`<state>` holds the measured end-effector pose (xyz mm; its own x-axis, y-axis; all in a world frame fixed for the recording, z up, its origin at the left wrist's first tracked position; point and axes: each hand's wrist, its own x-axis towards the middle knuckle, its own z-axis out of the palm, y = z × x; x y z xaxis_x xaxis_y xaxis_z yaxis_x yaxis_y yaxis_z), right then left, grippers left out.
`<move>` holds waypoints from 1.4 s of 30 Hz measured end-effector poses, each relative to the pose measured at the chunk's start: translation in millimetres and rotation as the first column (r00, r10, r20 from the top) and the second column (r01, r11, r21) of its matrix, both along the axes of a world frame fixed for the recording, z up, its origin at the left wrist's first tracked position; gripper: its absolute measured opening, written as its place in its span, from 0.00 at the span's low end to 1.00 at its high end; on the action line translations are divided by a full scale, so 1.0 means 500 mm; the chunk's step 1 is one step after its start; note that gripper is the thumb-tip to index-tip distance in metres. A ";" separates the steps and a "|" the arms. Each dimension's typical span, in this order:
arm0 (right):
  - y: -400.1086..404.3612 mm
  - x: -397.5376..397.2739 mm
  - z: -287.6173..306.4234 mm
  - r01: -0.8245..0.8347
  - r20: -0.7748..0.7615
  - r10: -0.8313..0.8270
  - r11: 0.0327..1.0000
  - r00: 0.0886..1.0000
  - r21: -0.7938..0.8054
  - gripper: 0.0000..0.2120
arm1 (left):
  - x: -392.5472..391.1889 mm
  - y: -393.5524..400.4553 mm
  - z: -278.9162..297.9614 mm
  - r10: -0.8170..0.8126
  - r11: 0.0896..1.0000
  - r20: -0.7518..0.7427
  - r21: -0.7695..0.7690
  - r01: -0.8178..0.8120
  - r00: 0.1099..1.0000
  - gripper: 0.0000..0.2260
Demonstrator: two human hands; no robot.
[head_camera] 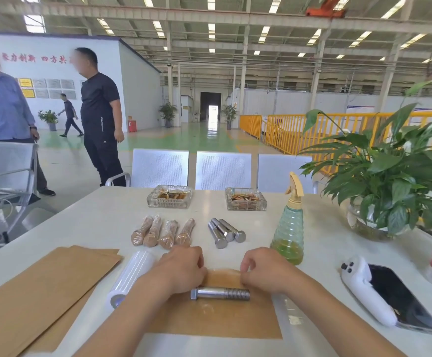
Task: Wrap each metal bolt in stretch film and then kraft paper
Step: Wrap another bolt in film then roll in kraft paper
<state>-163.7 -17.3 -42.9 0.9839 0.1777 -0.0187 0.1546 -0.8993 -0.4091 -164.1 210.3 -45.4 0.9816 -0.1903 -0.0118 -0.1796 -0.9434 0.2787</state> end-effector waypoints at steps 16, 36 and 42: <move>-0.024 -0.065 0.036 -0.083 0.134 0.058 0.978 0.989 0.192 0.09 | -0.065 0.032 0.034 -0.175 0.973 0.277 -0.097 0.209 0.945 0.07; -0.032 -0.185 -0.047 -0.220 0.466 0.242 0.970 0.851 -0.102 0.06 | -0.140 0.041 0.025 -0.242 0.955 0.415 -0.058 0.291 0.877 0.04; -0.036 -0.189 -0.061 -0.214 0.444 0.274 0.960 0.853 -0.182 0.11 | -0.105 0.022 0.025 -0.208 0.975 0.285 -0.011 0.220 0.936 0.08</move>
